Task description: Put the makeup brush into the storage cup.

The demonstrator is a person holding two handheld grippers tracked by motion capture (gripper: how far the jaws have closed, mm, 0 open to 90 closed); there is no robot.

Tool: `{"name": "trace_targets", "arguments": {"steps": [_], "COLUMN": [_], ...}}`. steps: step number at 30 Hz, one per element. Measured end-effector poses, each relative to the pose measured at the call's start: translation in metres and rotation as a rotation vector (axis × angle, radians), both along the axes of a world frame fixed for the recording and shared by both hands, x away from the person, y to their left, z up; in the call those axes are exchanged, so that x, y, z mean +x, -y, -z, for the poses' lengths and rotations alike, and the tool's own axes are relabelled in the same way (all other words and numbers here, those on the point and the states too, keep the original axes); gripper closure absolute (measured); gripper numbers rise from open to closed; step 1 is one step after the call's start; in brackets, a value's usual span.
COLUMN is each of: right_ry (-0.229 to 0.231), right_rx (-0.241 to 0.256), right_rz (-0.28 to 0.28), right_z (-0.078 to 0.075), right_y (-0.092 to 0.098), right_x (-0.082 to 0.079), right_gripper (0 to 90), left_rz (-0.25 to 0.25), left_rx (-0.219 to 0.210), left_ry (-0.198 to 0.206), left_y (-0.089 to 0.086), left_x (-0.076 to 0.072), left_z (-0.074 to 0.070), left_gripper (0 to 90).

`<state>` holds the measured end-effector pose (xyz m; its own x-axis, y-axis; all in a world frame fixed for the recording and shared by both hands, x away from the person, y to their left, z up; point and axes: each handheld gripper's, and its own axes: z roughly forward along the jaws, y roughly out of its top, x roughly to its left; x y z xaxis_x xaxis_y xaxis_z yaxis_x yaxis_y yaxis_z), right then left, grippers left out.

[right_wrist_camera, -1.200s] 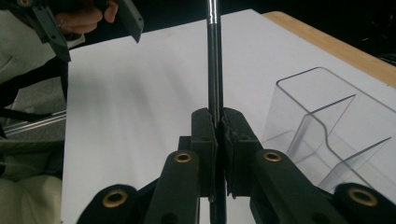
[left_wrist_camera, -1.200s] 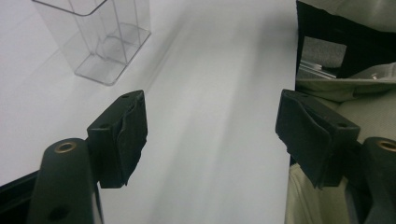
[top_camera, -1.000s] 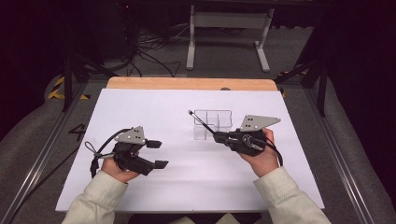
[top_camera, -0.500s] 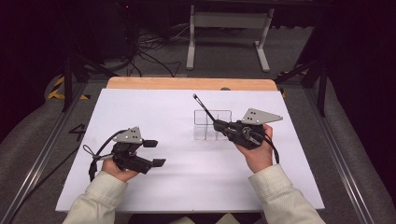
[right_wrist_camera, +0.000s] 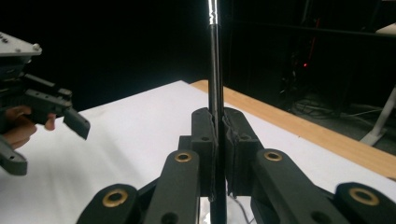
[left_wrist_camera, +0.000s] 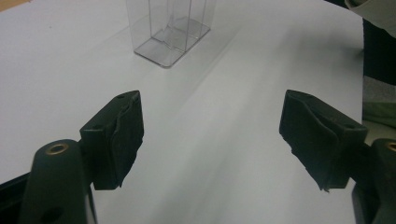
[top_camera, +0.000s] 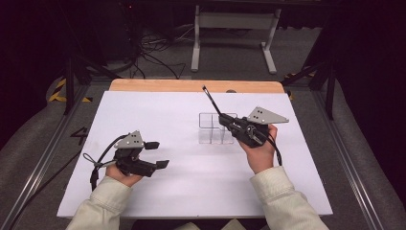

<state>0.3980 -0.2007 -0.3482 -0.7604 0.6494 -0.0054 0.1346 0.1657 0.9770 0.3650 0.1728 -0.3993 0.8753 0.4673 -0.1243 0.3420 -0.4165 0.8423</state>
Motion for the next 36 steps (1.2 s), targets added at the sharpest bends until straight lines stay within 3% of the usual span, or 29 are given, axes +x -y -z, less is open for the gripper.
{"name": "trace_targets", "arguments": {"steps": [14, 21, 28, 36], "right_ry": [0.025, 0.04, 0.051, 0.043], "right_rx": [0.059, 0.088, 0.092, 0.092], "right_rz": [0.049, 0.066, 0.082, 0.106], "right_z": [0.012, 0.018, 0.024, 0.034], "right_y": [-0.008, -0.009, -0.014, -0.015], "right_x": [0.018, 0.024, 0.03, 0.039], "right_gripper": [84.0, 83.9, 83.9, 83.9], "left_rz": [-0.076, -0.107, -0.127, -0.149], "left_rx": [-0.042, -0.057, -0.094, -0.099], "left_ry": [0.057, 0.061, 0.08, 0.111], "left_y": [-0.009, -0.014, -0.02, -0.025], "left_x": [-0.003, -0.004, -0.007, -0.01], "left_z": [0.007, 0.01, 0.015, 0.018], "left_gripper": [19.5, 18.7, 17.2, 15.4]}}
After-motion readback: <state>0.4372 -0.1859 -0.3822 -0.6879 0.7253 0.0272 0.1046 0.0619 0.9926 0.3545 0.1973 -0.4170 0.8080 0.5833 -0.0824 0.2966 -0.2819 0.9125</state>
